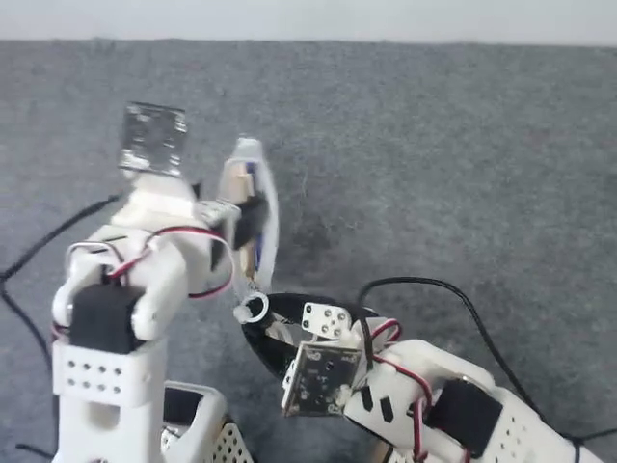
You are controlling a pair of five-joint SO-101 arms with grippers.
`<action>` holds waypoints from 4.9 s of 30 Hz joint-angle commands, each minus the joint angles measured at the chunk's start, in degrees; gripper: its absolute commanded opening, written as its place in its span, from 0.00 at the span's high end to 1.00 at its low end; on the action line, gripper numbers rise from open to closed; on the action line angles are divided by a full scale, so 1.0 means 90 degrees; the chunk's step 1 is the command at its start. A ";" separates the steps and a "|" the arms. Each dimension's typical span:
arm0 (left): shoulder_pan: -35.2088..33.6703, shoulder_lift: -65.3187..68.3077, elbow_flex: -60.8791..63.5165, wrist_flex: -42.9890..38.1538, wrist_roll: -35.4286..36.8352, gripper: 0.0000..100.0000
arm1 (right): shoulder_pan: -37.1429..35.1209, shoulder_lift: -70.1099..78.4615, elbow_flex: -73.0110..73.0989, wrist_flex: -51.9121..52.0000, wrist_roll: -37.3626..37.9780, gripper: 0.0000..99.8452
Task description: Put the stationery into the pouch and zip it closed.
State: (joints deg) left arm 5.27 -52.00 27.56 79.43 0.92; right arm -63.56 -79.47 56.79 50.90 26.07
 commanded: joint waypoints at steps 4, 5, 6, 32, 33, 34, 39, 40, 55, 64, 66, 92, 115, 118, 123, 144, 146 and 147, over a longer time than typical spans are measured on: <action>0.0742 -0.0088 -0.0786 0.0557 -0.0635 0.71 | -0.0054 -0.0308 -0.0107 0.0015 0.0098 0.99; 0.0772 -0.0088 -0.0933 0.0703 -0.0645 0.71 | -0.0044 -0.0317 -0.0117 0.0015 0.0098 0.99; 0.0801 -0.0088 -0.1070 0.0840 -0.0654 0.71 | -0.0015 -0.0317 -0.0117 0.0015 0.0098 0.99; 0.0166 -0.1592 -0.1714 0.2295 -0.2042 0.71 | 0.1968 -0.1792 -0.0088 0.0689 -0.1241 0.99; 0.0293 -0.1661 -0.1519 0.2295 -0.2042 0.71 | 0.2017 -0.1812 -0.0088 0.0669 -0.1299 0.99; 0.0440 -0.1729 -0.1304 0.2286 -0.2042 0.71 | 0.2046 -0.1832 -0.0088 0.0669 -0.1368 0.99; 0.1211 -0.2042 -0.0503 0.1993 -0.1836 0.71 | 0.2066 -0.1832 -0.0068 0.0689 -0.1553 0.99; 0.1299 -0.2120 -0.0337 0.1875 -0.1768 0.71 | 0.2066 -0.1832 -0.0068 0.0689 -0.1592 0.99; 0.1621 -0.3370 0.1958 -0.0078 -0.1514 0.71 | 0.2066 -0.1841 0.0107 0.0806 -0.1729 0.99; 0.2120 -0.3458 0.3043 -0.1045 -0.1514 0.71 | 0.2066 -0.1832 0.0107 0.1079 -0.1709 0.99; 0.2383 -0.3458 0.3062 -0.1055 -0.1514 0.71 | 0.2066 -0.1832 0.0107 0.1148 -0.1631 0.99; 0.2540 -0.3468 0.3092 -0.1455 -0.0918 0.99 | 0.2076 -0.1832 0.0107 0.1060 -0.1543 0.99; 0.2491 -0.3477 0.3346 -0.1192 -0.0684 0.99 | 0.3600 -0.1763 0.0772 -0.1118 -0.2862 0.99; 0.2491 -0.3477 0.3346 -0.1192 -0.0684 0.99 | 0.3629 -0.1763 0.0869 -0.1275 -0.2852 0.99; 0.2491 -0.3477 0.3346 -0.1192 -0.0684 0.99 | 0.4166 -0.1763 0.0869 -0.1304 -0.2842 0.99; 0.2481 -0.3477 0.3346 -0.1192 -0.0664 0.99 | 0.2261 -0.1665 -0.0557 0.1031 -0.2901 0.84; 0.2481 -0.3477 0.3346 -0.1192 -0.0664 0.99 | 0.2261 -0.1529 -0.0342 0.0767 -0.2862 0.84; 0.2481 -0.3477 0.3346 -0.1192 -0.0664 0.99 | 0.2271 -0.1441 -0.0225 0.0611 -0.2862 0.84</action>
State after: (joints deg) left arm 28.04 -82.95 57.36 68.00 -4.70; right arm -42.73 -95.91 53.80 59.78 0.48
